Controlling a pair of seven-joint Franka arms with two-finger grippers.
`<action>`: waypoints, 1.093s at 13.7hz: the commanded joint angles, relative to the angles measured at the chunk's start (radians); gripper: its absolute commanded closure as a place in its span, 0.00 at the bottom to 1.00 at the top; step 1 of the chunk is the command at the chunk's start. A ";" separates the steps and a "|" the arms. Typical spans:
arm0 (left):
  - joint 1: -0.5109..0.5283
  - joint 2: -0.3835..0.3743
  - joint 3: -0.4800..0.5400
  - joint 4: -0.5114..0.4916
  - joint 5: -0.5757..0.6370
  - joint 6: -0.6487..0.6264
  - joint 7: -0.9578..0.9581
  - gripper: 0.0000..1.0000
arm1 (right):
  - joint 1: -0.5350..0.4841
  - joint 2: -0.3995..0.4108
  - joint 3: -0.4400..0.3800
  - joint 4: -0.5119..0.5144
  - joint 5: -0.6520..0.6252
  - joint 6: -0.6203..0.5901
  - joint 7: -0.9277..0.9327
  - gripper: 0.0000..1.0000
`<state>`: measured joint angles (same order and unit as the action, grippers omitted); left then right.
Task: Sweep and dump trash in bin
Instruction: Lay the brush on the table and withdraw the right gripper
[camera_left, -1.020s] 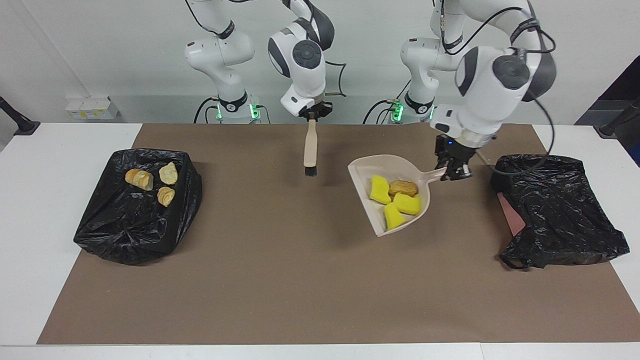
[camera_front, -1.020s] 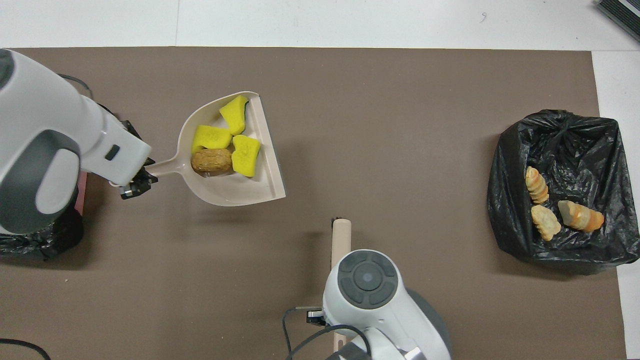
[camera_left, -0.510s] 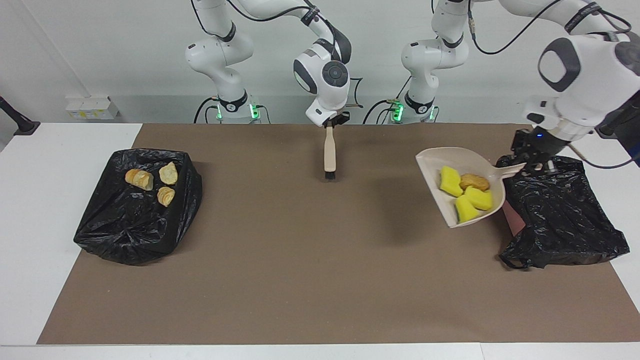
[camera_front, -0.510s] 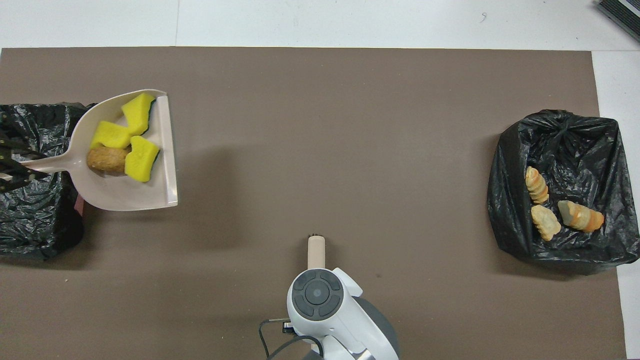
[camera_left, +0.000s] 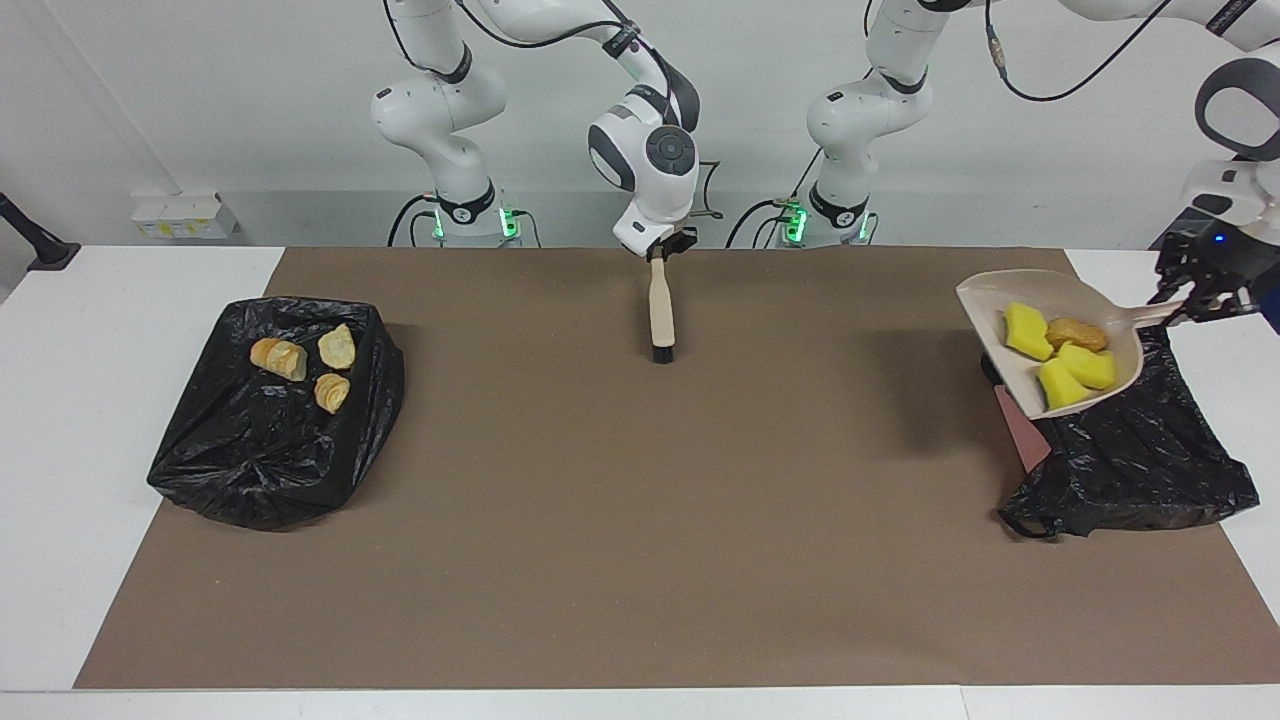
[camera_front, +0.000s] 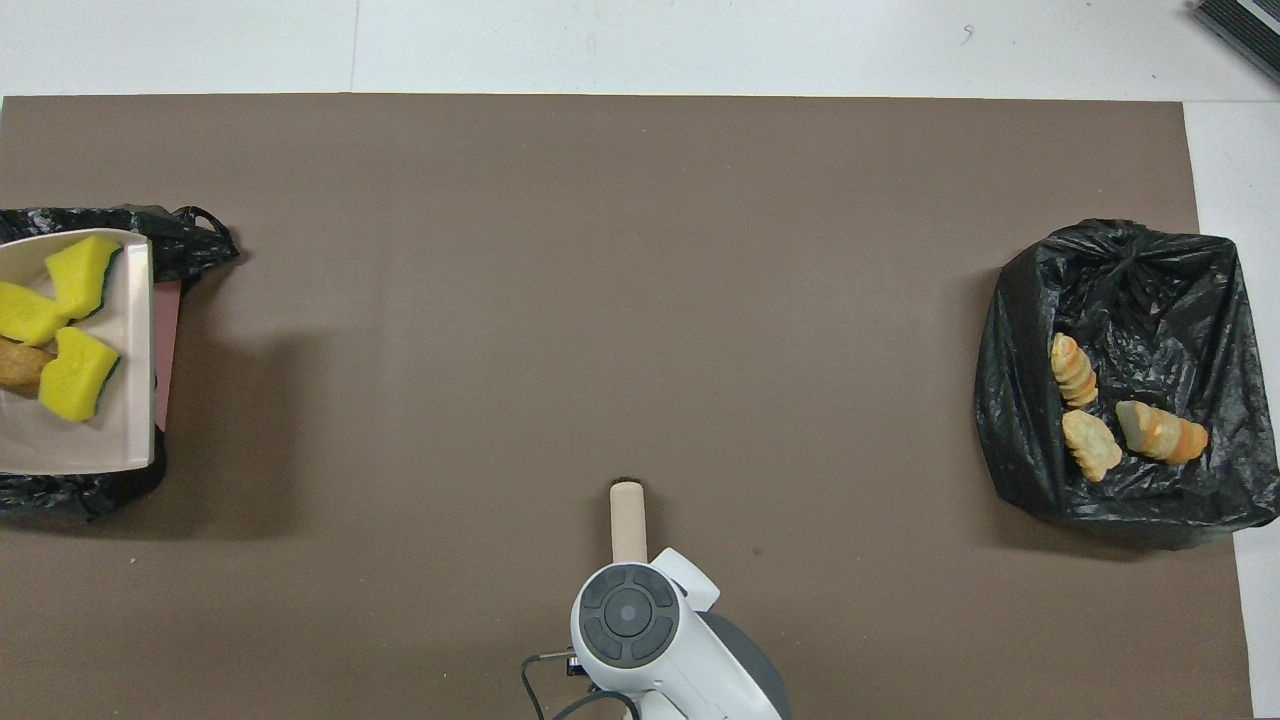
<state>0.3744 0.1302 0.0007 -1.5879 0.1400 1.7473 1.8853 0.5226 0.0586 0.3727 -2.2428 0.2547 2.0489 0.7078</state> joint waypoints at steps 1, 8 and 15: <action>0.009 0.031 -0.011 0.043 0.103 0.067 0.012 1.00 | -0.012 -0.013 0.000 0.012 -0.054 0.017 -0.008 0.00; -0.072 0.052 -0.013 -0.047 0.527 0.189 -0.207 1.00 | -0.245 -0.068 -0.011 0.144 -0.164 0.014 -0.022 0.00; -0.123 0.034 -0.013 -0.126 0.895 0.152 -0.351 1.00 | -0.470 -0.063 -0.014 0.293 -0.299 -0.001 -0.170 0.00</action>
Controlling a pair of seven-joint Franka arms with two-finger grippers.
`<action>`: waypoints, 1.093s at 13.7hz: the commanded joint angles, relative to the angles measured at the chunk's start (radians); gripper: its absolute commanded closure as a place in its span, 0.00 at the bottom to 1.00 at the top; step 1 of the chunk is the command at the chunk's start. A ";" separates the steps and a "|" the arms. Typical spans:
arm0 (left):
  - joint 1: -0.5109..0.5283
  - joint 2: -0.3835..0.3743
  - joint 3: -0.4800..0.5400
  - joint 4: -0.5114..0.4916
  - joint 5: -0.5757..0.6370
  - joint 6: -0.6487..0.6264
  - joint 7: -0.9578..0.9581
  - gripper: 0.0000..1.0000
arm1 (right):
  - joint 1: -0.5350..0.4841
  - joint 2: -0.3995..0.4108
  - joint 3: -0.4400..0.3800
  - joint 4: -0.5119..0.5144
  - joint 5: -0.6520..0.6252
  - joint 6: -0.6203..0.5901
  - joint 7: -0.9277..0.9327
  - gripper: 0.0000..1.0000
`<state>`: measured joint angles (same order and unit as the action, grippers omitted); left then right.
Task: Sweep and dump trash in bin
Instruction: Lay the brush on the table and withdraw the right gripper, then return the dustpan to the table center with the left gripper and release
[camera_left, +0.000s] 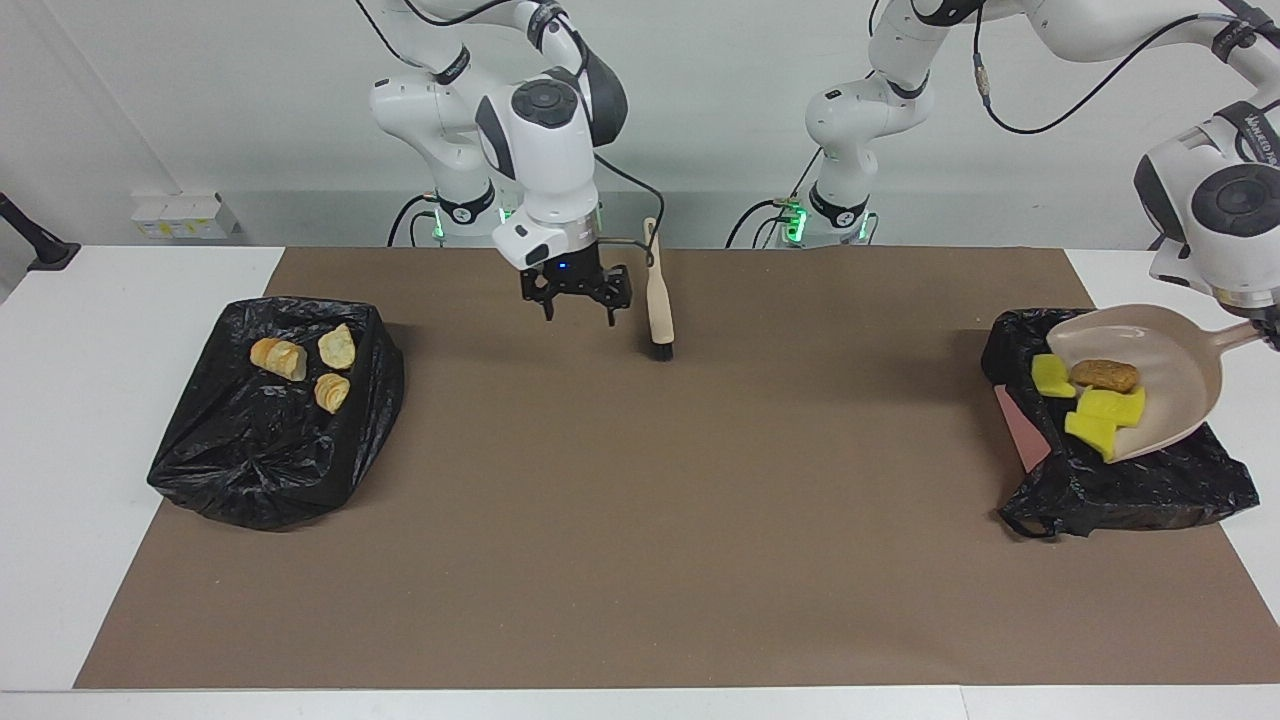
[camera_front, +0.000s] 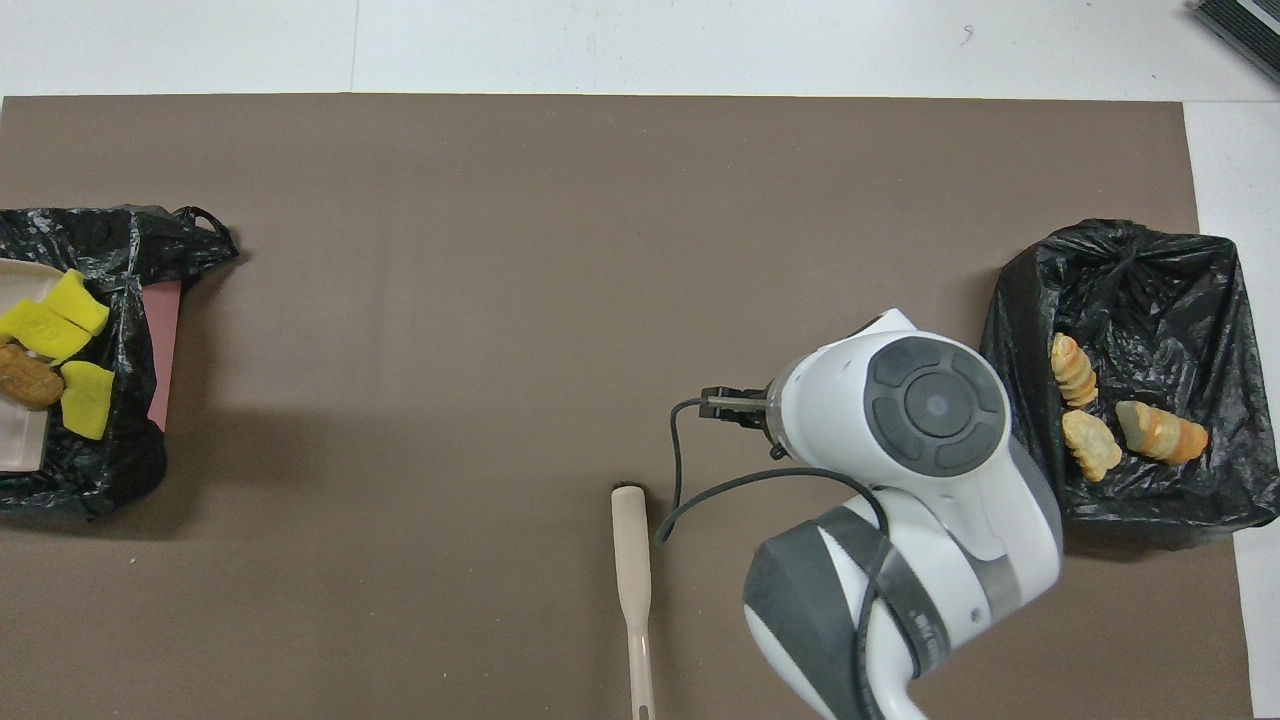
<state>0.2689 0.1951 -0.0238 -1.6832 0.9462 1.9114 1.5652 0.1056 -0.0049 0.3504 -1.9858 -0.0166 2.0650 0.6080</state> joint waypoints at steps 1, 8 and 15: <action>-0.023 -0.033 0.010 -0.032 0.161 -0.047 -0.087 1.00 | -0.088 -0.007 0.001 0.059 -0.029 -0.044 -0.144 0.00; -0.071 -0.060 -0.001 -0.012 0.312 -0.138 -0.105 1.00 | -0.075 -0.052 -0.255 0.241 -0.028 -0.279 -0.393 0.00; -0.203 -0.089 -0.007 0.080 -0.100 -0.257 -0.186 1.00 | -0.038 -0.096 -0.444 0.375 -0.005 -0.517 -0.530 0.00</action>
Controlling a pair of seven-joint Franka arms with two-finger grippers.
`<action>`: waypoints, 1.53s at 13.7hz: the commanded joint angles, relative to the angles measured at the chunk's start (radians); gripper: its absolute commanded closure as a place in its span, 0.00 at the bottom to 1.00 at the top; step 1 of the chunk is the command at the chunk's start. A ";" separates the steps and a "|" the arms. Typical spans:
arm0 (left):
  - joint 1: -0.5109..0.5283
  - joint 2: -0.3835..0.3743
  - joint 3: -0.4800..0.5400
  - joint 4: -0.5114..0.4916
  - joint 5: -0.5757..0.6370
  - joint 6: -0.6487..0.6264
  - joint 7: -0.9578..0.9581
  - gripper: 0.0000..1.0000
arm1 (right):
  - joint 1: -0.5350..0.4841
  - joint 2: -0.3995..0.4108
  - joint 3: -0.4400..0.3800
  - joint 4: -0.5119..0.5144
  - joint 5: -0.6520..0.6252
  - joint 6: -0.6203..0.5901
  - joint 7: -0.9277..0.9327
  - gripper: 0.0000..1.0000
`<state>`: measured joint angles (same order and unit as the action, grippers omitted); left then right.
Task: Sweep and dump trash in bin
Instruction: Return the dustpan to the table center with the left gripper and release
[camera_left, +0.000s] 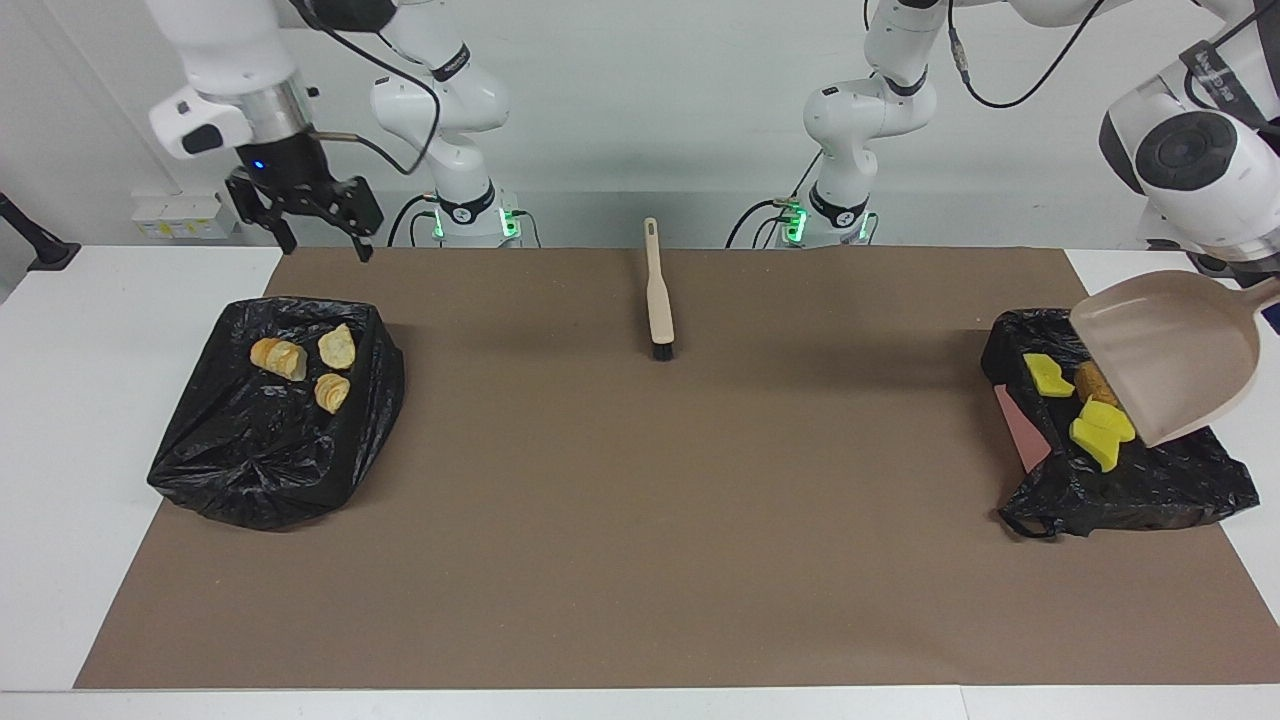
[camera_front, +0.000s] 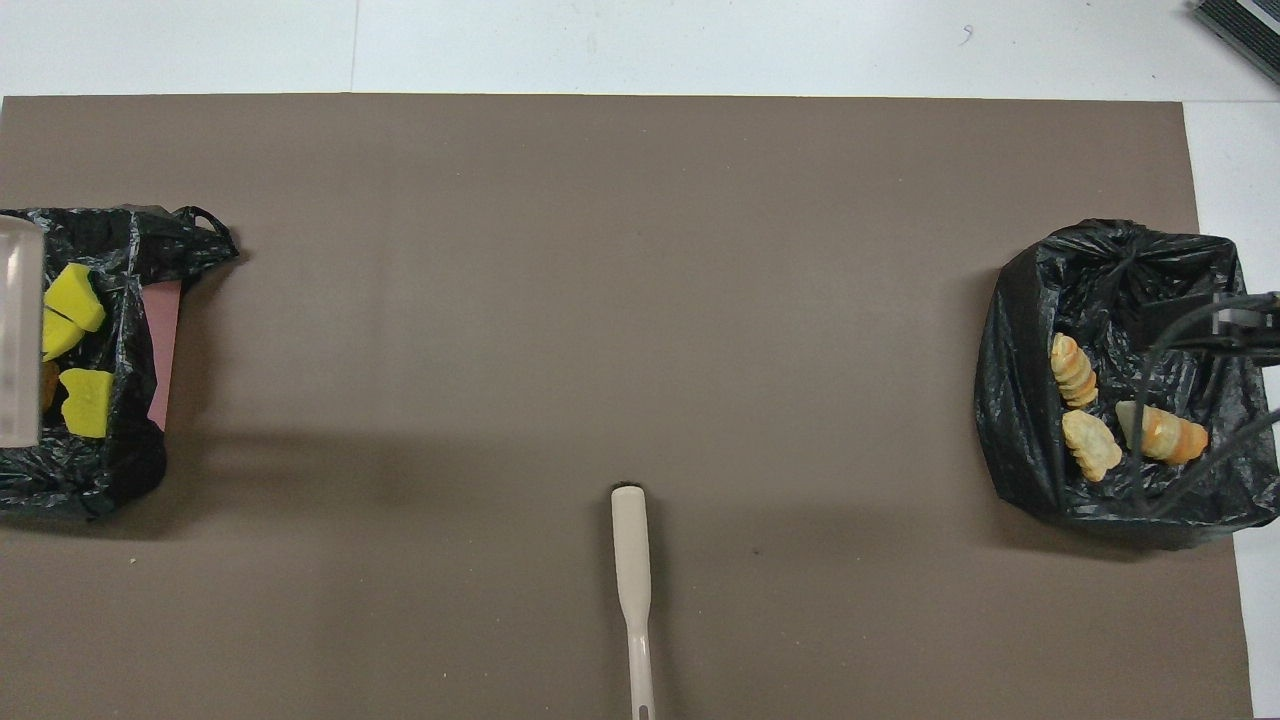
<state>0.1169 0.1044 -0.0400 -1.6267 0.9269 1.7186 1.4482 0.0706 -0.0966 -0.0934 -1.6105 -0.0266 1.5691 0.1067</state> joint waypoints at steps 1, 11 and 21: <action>-0.071 0.000 0.008 0.022 -0.121 -0.094 -0.145 1.00 | -0.003 -0.015 0.004 -0.026 0.007 -0.018 -0.024 0.00; -0.327 -0.049 -0.009 -0.010 -0.631 -0.269 -0.946 1.00 | -0.032 -0.025 0.049 -0.035 0.027 -0.009 -0.041 0.00; -0.586 0.046 -0.009 -0.007 -0.973 -0.174 -1.664 1.00 | -0.034 -0.023 0.069 -0.008 0.057 -0.043 -0.070 0.00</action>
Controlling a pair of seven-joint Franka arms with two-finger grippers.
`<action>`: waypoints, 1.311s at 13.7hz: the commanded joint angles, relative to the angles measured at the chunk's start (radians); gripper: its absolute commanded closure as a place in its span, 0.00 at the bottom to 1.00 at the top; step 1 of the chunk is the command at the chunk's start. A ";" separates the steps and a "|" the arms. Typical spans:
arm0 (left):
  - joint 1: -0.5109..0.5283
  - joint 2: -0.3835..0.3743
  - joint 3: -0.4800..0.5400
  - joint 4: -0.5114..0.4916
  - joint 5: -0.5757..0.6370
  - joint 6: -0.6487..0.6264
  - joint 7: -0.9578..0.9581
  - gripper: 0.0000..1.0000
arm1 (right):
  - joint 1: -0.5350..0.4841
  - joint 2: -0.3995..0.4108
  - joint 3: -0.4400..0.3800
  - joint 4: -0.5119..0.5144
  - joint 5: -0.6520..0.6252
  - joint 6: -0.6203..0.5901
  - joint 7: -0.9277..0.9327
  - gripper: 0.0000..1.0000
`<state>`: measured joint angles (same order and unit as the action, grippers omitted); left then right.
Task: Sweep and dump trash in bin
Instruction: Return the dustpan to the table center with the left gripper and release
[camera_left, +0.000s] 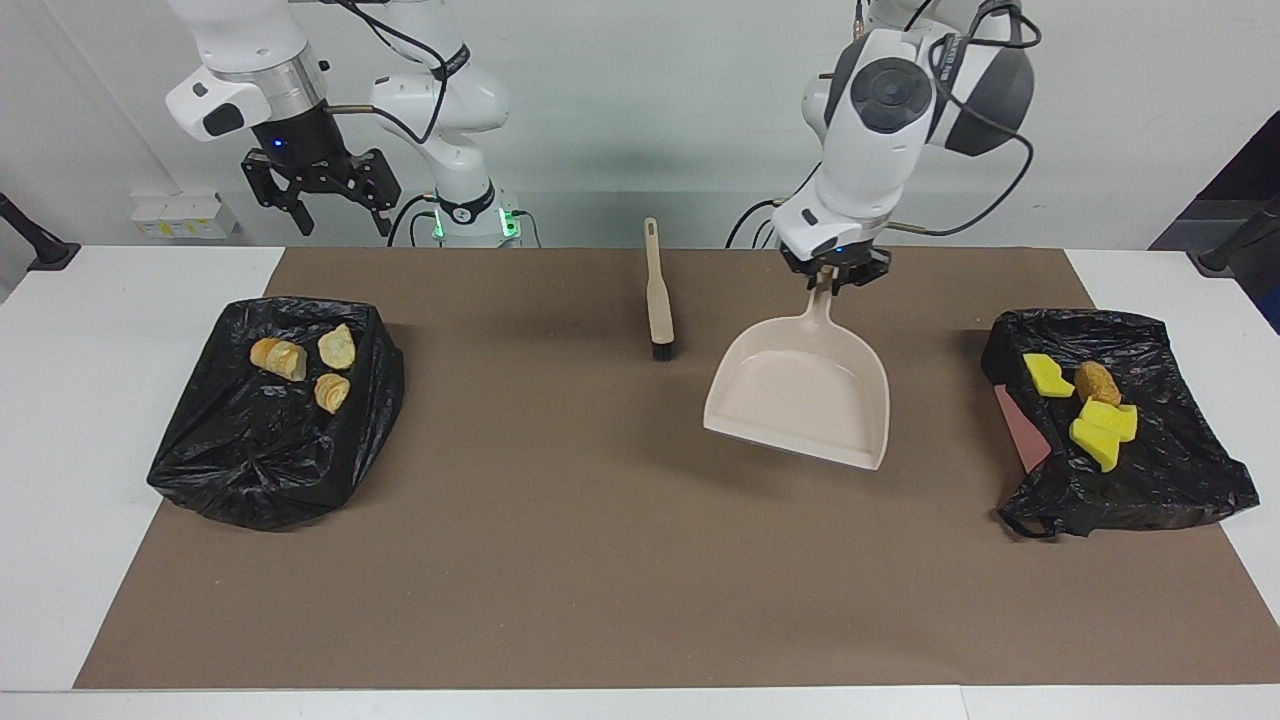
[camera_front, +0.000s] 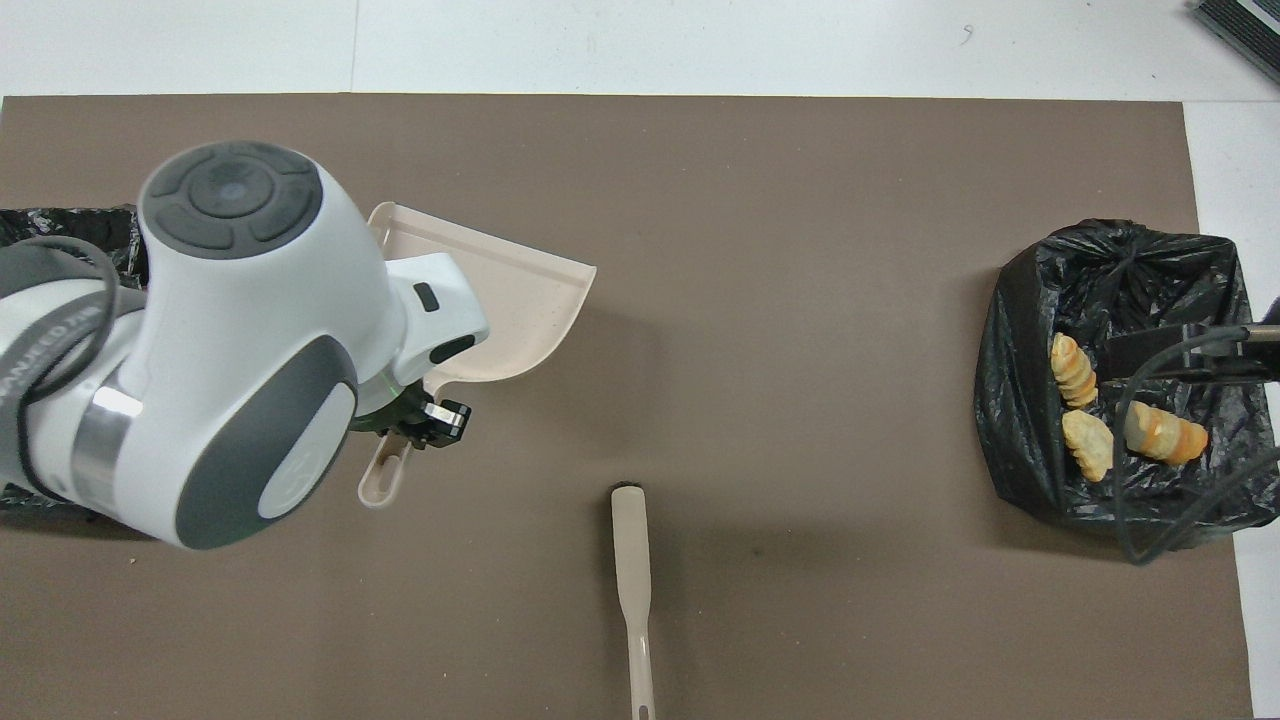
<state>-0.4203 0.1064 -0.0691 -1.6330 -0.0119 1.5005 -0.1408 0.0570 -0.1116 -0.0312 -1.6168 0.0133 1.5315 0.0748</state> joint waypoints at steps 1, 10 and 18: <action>-0.073 0.074 0.020 0.002 -0.036 0.079 -0.127 1.00 | -0.020 -0.008 0.007 -0.003 0.017 -0.005 -0.036 0.00; -0.140 0.269 0.018 0.007 -0.157 0.394 -0.255 1.00 | -0.022 -0.010 0.007 -0.005 0.017 0.007 -0.038 0.00; -0.170 0.265 0.022 0.007 -0.132 0.425 -0.312 0.00 | -0.026 -0.011 0.007 -0.008 0.017 0.009 -0.038 0.00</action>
<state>-0.5837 0.4138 -0.0664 -1.6183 -0.1521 1.9392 -0.4327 0.0487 -0.1116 -0.0320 -1.6168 0.0133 1.5326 0.0740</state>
